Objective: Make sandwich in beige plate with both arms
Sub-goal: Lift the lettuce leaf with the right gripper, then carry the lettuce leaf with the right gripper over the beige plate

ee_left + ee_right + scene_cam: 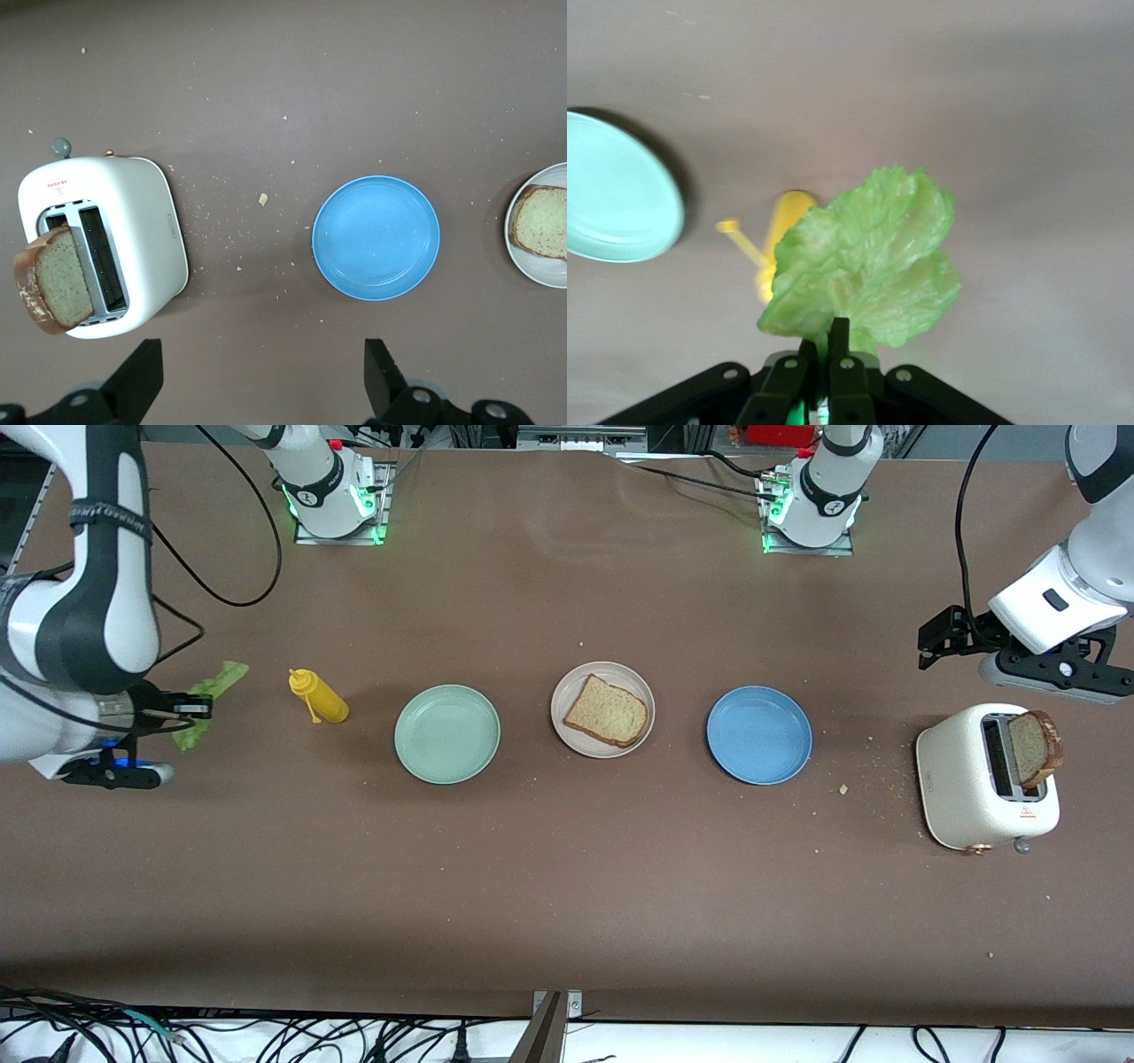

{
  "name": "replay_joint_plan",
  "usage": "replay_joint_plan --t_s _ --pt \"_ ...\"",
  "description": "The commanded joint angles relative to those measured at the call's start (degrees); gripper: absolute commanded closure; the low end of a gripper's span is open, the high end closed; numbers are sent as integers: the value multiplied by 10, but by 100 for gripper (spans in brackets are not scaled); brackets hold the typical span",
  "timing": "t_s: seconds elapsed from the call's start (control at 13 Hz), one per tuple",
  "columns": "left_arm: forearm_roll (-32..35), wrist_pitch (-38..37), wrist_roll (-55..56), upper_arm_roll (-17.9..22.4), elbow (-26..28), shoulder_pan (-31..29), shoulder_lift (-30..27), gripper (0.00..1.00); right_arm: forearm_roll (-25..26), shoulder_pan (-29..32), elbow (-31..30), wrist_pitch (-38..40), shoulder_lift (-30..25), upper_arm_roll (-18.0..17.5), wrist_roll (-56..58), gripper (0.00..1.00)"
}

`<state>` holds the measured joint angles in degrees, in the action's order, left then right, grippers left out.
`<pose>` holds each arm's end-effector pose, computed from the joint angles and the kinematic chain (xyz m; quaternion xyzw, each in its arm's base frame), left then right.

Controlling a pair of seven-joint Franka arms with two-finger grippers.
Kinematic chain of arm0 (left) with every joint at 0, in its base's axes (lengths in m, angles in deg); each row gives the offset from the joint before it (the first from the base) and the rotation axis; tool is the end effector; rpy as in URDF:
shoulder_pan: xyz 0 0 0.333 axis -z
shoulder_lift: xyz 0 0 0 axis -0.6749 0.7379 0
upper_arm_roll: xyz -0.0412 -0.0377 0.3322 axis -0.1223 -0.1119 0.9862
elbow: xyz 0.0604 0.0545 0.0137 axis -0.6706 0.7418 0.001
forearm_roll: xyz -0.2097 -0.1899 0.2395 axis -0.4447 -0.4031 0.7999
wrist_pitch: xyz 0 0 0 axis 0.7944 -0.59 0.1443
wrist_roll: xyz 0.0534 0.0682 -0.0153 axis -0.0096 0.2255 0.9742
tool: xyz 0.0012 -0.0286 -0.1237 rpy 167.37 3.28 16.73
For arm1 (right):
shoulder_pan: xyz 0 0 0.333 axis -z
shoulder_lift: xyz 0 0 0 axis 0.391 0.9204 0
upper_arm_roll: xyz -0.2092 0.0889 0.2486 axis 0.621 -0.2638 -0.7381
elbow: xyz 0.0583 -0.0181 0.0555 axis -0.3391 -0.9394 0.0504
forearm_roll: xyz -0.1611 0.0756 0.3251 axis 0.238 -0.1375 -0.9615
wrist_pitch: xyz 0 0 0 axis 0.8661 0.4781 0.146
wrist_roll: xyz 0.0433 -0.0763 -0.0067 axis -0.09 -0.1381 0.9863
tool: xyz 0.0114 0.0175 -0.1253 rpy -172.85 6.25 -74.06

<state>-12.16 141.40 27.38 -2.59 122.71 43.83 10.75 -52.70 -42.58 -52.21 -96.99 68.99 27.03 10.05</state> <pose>0.5417 -0.0368 0.5797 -0.9937 0.1105 0.0123 0.0151 0.6146 0.0338 0.4435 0.9755 -0.0597 -0.2119 0.0021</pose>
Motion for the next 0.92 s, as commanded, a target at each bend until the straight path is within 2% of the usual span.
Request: replay_joint_plan --t_s 0.0,0.23,0.38,0.62,0.85 --pt "-9 -7 3 0 1 -2 -3 0 -51 -43 35 34 -2 -34 -170 100" --pt "-9 -8 2 0 1 -2 -3 0 -116 -130 50 22 -1 -43 -363 100" --pt "-9 -8 2 0 1 -2 -3 0 -139 -187 49 -21 9 -43 -456 100" --pt "-9 -8 2 0 1 -2 -3 0 -161 -276 49 -105 53 -43 -594 100" --pt "-9 -8 3 0 1 -2 -3 0 -177 -336 49 -189 107 -43 -675 100"
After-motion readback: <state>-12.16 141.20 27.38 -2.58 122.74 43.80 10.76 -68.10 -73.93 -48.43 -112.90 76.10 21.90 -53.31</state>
